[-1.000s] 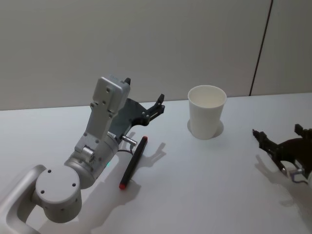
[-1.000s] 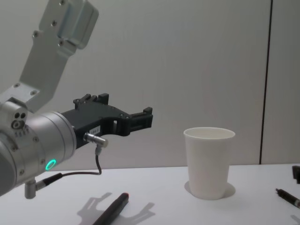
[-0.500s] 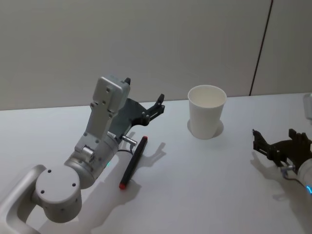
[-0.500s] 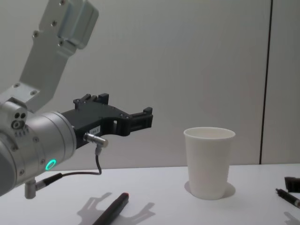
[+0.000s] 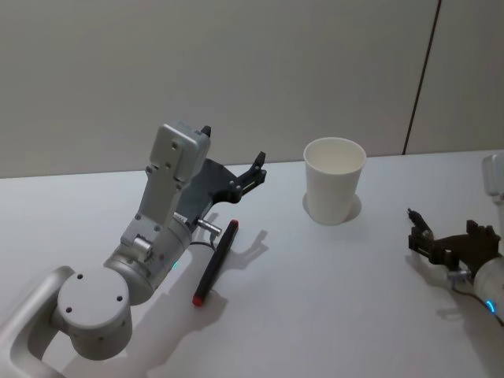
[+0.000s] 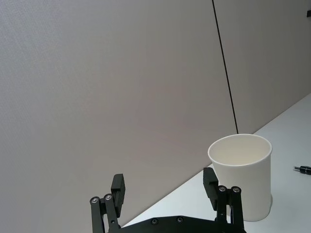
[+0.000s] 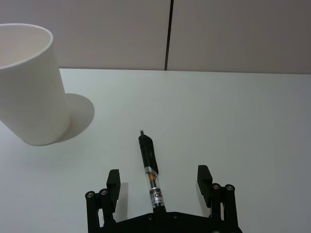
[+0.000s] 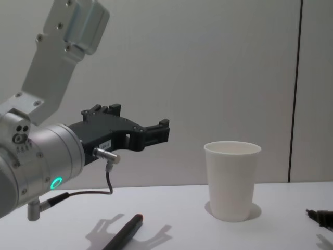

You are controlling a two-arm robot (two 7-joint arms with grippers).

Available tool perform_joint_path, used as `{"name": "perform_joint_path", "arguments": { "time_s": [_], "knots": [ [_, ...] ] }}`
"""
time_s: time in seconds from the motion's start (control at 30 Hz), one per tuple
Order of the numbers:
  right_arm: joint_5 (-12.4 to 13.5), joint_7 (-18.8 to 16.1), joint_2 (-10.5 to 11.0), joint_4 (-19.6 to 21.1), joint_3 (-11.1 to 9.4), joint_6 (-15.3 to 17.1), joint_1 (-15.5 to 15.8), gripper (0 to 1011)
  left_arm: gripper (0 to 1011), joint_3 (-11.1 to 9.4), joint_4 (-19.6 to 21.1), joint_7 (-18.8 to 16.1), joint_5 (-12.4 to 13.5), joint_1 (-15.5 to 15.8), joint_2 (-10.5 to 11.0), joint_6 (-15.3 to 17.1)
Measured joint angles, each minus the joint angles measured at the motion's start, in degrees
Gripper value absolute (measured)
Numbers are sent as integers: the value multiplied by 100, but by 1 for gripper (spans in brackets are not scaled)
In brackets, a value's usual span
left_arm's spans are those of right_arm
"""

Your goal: Place the pen into the pen holder.

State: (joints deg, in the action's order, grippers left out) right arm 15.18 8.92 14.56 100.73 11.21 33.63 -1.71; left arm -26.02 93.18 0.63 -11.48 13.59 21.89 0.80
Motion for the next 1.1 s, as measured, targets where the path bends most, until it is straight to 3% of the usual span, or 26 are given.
{"name": "perform_joint_path", "arguments": {
  "time_s": [0.9, 1.1],
  "knots": [
    [-260, -48, -221, -479, -2, 77, -239, 1001, 1001, 0, 0, 0, 0, 0, 0, 0],
    [-284, -63, -243, -519, -5, 73, -259, 928, 1001, 0, 0, 0, 0, 0, 0, 0]
  ]
}}
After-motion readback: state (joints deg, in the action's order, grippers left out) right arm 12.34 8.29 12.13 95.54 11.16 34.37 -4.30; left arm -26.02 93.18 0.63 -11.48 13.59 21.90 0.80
